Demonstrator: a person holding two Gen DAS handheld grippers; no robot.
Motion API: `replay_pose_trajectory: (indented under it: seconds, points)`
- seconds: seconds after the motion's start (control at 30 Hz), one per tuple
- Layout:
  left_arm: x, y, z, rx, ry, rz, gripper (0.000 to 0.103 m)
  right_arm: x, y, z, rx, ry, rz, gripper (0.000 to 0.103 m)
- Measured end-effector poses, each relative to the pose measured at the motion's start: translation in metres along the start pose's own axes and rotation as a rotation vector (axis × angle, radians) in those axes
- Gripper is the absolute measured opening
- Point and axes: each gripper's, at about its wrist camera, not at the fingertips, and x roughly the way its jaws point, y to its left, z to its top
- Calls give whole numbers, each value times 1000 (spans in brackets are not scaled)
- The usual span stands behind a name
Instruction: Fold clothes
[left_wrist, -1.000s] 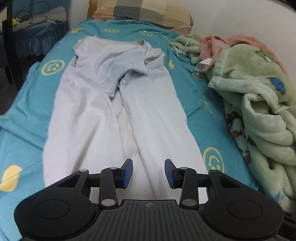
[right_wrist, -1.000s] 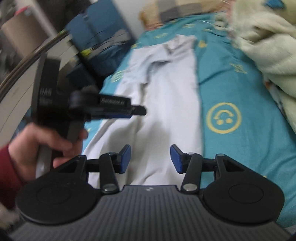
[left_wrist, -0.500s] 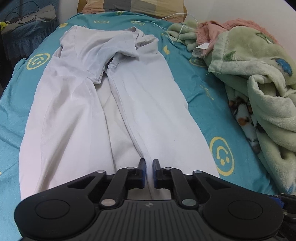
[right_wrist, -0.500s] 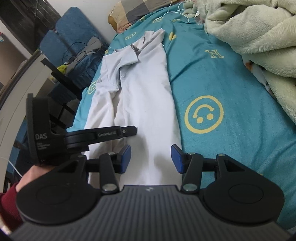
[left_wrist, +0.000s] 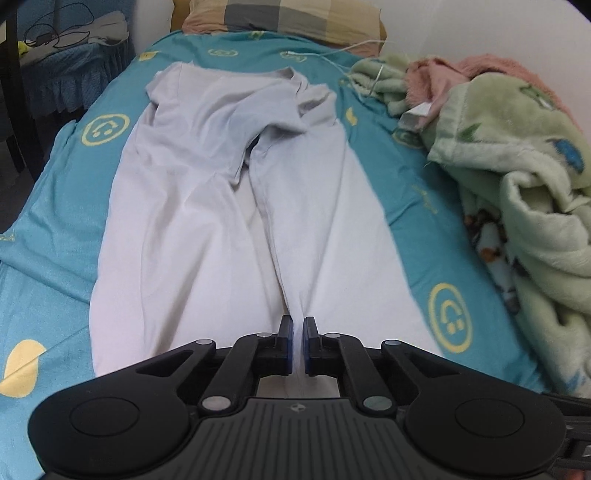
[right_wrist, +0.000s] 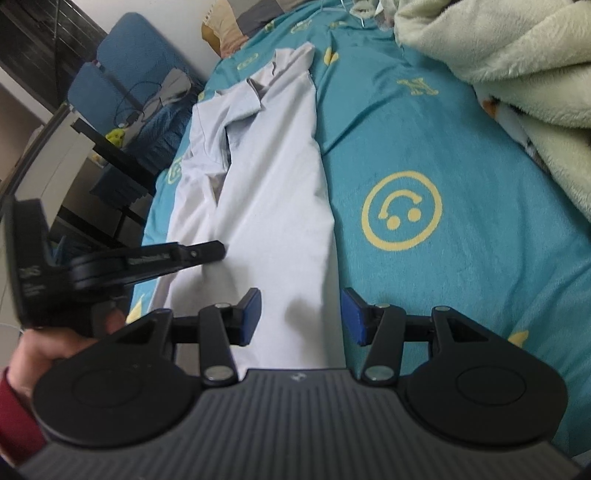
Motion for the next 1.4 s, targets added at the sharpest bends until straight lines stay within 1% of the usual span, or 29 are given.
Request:
replay_pose_trajectory:
  seconds: [0.07,0.13,0.2,0.23,0.3,0.33,0.4,0.5,0.63,0.7,0.83,0.93,1.0,1.07,1.13,1.17,1.2,1.23,1.33,1.4]
  points:
    - [-1,2,-3,7,-2,-9,7,4,1,-1,-5,25,-8,52]
    - [-12,1,-7,20,-8,-14,8,7,1,-2,-4,47,-21,52]
    - [-29,0,-11,28,-18,-21,19,8,0,-4,2,62,-31,52]
    - [-38,0,-14,37,-21,-22,22,8,-1,-4,6,69,-33,52]
    - [-58,4,-19,57,-22,-13,34,9,-2,-6,17,83,-37,52]
    - [-67,9,-23,56,-23,5,36,9,-3,-7,22,90,-42,52]
    - [-85,22,-33,36,-19,56,49,9,-5,-8,34,101,-43,56]
    - [-102,51,-52,-45,27,125,55,9,-7,-11,54,124,-40,57]
    - [-107,87,-78,-178,110,199,56,10,-5,-17,60,163,-31,57]
    - [-101,95,-82,-193,157,226,56,10,-7,-19,80,190,-17,57]
    - [-88,93,-87,-185,240,175,55,10,-11,-23,108,216,-38,57]
    - [-82,83,-92,-145,301,152,55,11,-12,-27,119,239,-33,57]
    - [-82,81,-94,-149,329,134,55,12,-11,-31,120,259,-30,57]
    - [-84,81,-98,-169,363,97,55,13,-10,-35,123,282,-23,56]
    - [-87,77,-104,-150,395,69,53,13,-11,-39,131,300,-11,56]
    - [-89,73,-106,-132,405,66,45,12,-10,-40,130,307,-7,56]
    - [-90,70,-108,-111,411,69,40,12,-9,-41,130,315,-2,57]
    - [-91,66,-109,-90,418,72,40,12,-8,-43,129,323,2,57]
    - [-93,62,-112,-73,434,54,39,12,0,-47,89,346,6,56]
    - [-94,60,-113,-61,443,52,35,11,5,-54,69,356,9,56]
